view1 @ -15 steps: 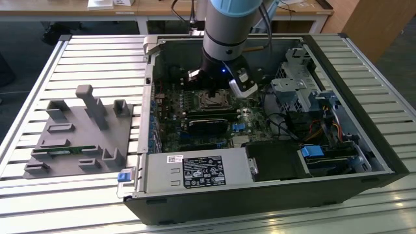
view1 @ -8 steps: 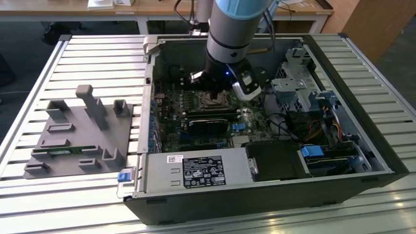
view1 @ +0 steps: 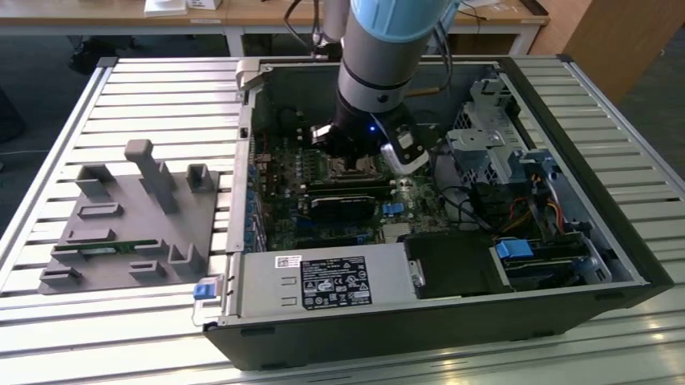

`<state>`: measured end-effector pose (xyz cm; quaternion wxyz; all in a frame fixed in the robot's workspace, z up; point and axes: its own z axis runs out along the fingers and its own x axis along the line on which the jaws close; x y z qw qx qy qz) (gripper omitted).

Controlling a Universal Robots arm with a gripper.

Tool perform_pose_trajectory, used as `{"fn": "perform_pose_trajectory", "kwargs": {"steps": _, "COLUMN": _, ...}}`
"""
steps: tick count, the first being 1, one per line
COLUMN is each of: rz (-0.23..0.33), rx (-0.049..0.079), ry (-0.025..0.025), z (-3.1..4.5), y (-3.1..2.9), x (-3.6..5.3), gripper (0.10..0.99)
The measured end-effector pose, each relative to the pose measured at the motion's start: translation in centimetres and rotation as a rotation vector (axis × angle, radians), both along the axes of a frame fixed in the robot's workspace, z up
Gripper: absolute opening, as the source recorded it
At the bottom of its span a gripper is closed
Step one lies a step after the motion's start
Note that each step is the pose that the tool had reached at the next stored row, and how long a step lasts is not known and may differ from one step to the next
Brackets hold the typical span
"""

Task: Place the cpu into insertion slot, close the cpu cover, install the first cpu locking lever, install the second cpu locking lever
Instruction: 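Install the second cpu locking lever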

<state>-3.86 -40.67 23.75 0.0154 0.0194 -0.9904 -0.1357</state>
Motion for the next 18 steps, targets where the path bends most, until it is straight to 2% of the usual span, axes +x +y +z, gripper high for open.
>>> {"fn": "perform_pose_trajectory", "kwargs": {"steps": 4, "rz": 0.0, "rx": 0.0, "ry": 0.0014, "z": -0.52, "y": -0.01, "x": -0.54, "gripper": 0.106}}
{"fn": "perform_pose_trajectory", "kwargs": {"steps": 10, "rz": 0.0, "rx": 0.001, "ry": 0.0061, "z": -1.5, "y": -0.07, "x": -0.57, "gripper": 0.106}}
{"fn": "perform_pose_trajectory", "kwargs": {"steps": 15, "rz": 0.0, "rx": 0.036, "ry": 0.0064, "z": -1.55, "y": -0.77, "x": -0.66, "gripper": 0.106}}
{"fn": "perform_pose_trajectory", "kwargs": {"steps": 18, "rz": 0.0, "rx": 0.047, "ry": 0.0064, "z": -1.56, "y": -1.15, "x": -0.88, "gripper": 0.106}}
